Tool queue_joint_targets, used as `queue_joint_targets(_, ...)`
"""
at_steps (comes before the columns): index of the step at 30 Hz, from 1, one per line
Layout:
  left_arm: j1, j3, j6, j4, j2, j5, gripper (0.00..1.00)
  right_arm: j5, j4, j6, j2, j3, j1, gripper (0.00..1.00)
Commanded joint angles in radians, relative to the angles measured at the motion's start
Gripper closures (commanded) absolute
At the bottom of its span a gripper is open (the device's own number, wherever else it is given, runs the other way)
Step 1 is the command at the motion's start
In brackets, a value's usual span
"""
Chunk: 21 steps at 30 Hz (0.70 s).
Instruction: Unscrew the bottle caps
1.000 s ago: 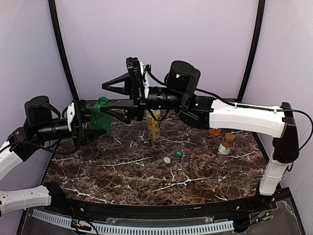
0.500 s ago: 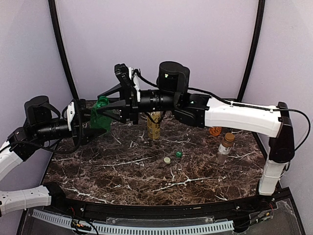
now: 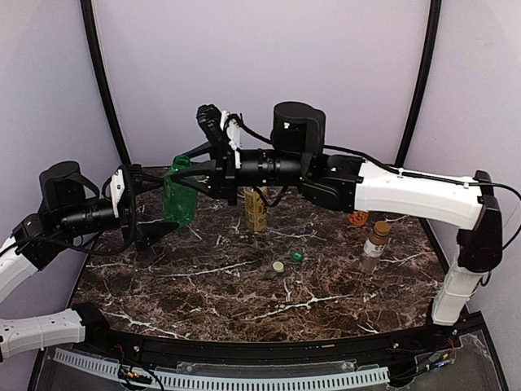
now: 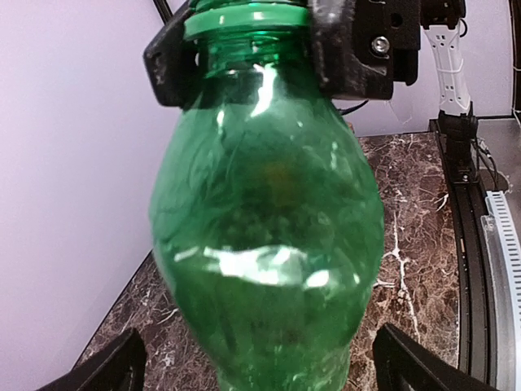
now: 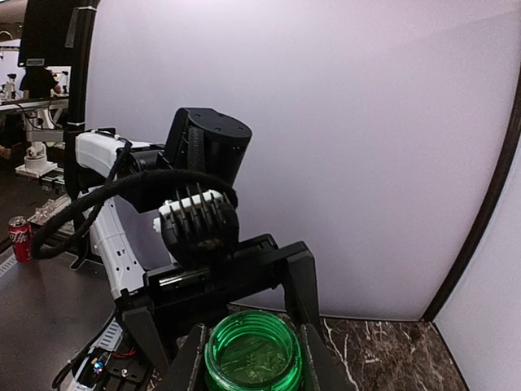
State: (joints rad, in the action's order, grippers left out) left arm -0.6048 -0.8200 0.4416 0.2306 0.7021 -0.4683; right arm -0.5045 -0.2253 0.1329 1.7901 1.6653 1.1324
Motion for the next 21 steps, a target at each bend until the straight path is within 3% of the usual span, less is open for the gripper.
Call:
queue_joint_targets(1,0.0,0.029,0.01,-0.046,-0.026,0.088,0.01,0.264,0.137,-0.029,-0.14,-0.065,-0.066,1.0)
queue_joint_targets(7,0.003,0.054,0.017,-0.073,-0.039,0.145,0.01,0.599,0.221,-0.165,-0.298,-0.294,-0.26,1.0)
queue_joint_targets(11,0.018,0.081,-0.029,-0.119,-0.04,0.203,0.01,0.625,0.104,-0.289,-0.314,-0.462,-0.369,1.0)
queue_joint_targets(14,0.062,0.124,-0.125,-0.169,-0.043,0.341,0.01,0.651,-0.033,-0.284,-0.274,-0.544,-0.391,1.0)
queue_joint_targets(18,0.167,0.215,-0.261,-0.196,-0.075,0.579,0.01,0.717,-0.134,-0.252,-0.182,-0.568,-0.404,1.0)
queue_joint_targets(21,0.276,0.284,-0.359,-0.169,-0.097,0.665,0.01,0.698,-0.203,-0.24,-0.131,-0.589,-0.414,1.0)
